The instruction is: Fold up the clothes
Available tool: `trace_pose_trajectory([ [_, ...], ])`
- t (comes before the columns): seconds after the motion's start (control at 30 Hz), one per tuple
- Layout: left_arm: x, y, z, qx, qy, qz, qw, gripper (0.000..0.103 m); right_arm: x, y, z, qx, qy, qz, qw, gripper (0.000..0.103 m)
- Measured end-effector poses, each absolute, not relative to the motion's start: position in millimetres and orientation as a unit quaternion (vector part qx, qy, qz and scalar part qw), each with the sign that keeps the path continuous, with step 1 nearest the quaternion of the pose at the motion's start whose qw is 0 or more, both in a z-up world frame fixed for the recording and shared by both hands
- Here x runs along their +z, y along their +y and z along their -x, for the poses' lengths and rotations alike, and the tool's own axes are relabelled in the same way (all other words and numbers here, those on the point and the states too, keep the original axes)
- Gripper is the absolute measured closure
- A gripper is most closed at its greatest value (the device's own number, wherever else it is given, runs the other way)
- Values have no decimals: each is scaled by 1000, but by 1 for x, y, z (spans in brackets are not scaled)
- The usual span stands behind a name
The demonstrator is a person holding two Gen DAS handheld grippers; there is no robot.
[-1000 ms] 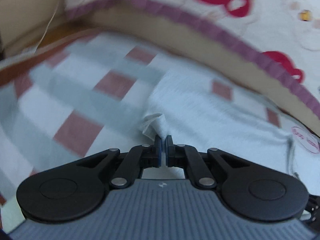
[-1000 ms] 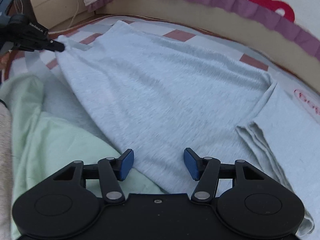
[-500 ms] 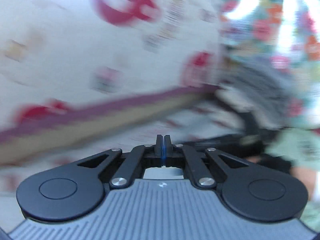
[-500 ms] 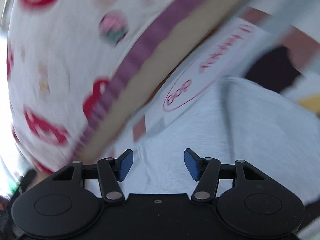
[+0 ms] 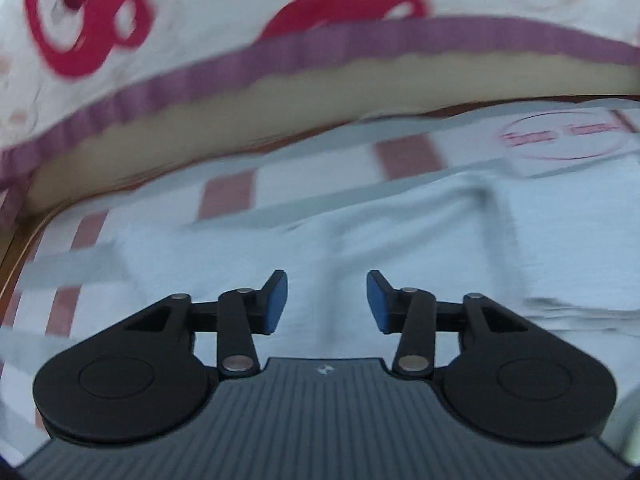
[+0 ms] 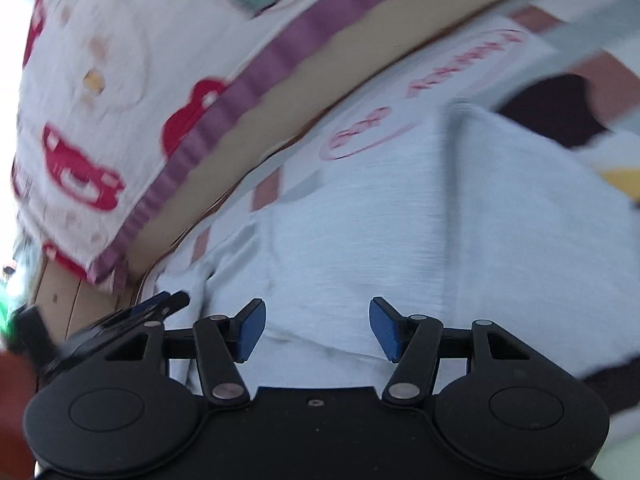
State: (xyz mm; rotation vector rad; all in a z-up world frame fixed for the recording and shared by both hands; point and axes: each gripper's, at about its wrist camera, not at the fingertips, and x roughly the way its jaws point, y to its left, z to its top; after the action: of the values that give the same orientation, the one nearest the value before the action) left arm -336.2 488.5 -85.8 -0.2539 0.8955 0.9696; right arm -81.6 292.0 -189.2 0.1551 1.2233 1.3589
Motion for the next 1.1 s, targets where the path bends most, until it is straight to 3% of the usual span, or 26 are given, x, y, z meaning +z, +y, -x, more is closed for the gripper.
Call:
trace_pose_trajectory([
  [0.07, -93, 499, 333, 447, 422, 111, 781, 47, -186, 302, 93, 599, 522, -52, 605, 39],
  [0.17, -106, 512, 331, 418, 429, 136, 789, 46, -182, 309, 107, 608, 516, -33, 602, 39],
  [0.33, -132, 518, 333, 398, 451, 95, 793, 43, -179, 302, 116, 607, 506, -3, 613, 39],
  [0.37, -136, 519, 337, 394, 449, 89, 797, 36, -179, 300, 116, 606, 504, 0, 616, 39],
  [0.43, -134, 524, 344, 398, 439, 103, 799, 35, -179, 295, 112, 599, 502, 3, 624, 39],
  [0.47, -133, 526, 347, 400, 433, 109, 800, 53, -179, 292, 111, 595, 501, 5, 628, 39],
  [0.5, -132, 528, 351, 401, 428, 116, 801, 90, -179, 290, 109, 592, 500, 6, 632, 39],
  [0.53, -131, 531, 351, 402, 424, 123, 802, 99, -180, 289, 108, 586, 499, 9, 639, 39],
  [0.67, -116, 540, 371, 405, 359, 188, 820, 99, -179, 292, 110, 551, 471, 47, 687, 40],
  [0.8, -87, 529, 384, 415, 294, 185, 841, 99, -176, 287, 106, 548, 450, 40, 704, 41],
  [0.97, -33, 475, 371, 307, 191, 111, 926, 99, -174, 287, 98, 536, 437, 52, 720, 41],
  [1.1, -4, 419, 329, 157, 160, 158, 962, 99, -175, 283, 86, 537, 451, 18, 712, 41],
])
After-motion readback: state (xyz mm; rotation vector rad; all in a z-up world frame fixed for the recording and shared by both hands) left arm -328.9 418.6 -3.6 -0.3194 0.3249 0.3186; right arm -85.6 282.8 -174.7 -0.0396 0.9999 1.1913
